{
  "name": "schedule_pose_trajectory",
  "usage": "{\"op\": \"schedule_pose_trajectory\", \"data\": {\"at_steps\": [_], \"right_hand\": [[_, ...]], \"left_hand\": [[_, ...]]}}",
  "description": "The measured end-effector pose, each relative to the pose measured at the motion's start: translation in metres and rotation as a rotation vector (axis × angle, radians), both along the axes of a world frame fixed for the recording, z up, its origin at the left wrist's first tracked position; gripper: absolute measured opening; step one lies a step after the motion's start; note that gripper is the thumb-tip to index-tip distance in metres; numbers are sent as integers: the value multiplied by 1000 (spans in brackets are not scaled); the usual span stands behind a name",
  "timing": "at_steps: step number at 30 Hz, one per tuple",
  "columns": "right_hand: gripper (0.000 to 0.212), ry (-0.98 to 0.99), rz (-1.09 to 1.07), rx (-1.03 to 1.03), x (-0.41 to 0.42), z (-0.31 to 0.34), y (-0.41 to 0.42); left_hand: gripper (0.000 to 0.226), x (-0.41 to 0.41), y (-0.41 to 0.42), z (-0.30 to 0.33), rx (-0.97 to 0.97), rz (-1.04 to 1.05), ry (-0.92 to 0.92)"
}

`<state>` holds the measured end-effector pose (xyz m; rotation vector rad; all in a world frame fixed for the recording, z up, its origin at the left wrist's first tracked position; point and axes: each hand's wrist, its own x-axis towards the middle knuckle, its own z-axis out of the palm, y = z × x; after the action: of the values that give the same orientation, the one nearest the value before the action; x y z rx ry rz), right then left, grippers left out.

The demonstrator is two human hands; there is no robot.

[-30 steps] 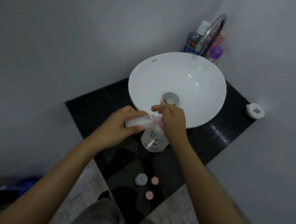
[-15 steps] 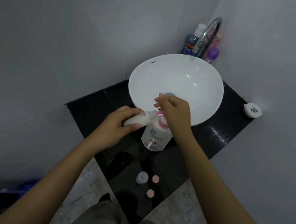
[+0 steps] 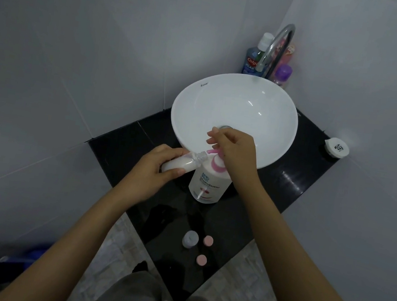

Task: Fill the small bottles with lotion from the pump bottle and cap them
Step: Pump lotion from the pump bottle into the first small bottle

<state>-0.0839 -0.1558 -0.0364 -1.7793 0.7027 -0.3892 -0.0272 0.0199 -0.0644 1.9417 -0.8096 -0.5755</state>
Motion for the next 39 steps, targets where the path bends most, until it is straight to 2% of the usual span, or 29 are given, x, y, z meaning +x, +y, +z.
{"op": "schedule_pose_trajectory", "data": {"at_steps": [22,31,39], "right_hand": [[22,-1,-7,9,-6,4,1],[21,-59,-62,-84,-22,15,-1],[15,-151,-160,-228,-55,24,1]], "left_hand": [[40,-1,4,9,-49,87,31],[35,-13,14,2,-72,82,46],[40,-30,18,-4,-36,123,75]]}}
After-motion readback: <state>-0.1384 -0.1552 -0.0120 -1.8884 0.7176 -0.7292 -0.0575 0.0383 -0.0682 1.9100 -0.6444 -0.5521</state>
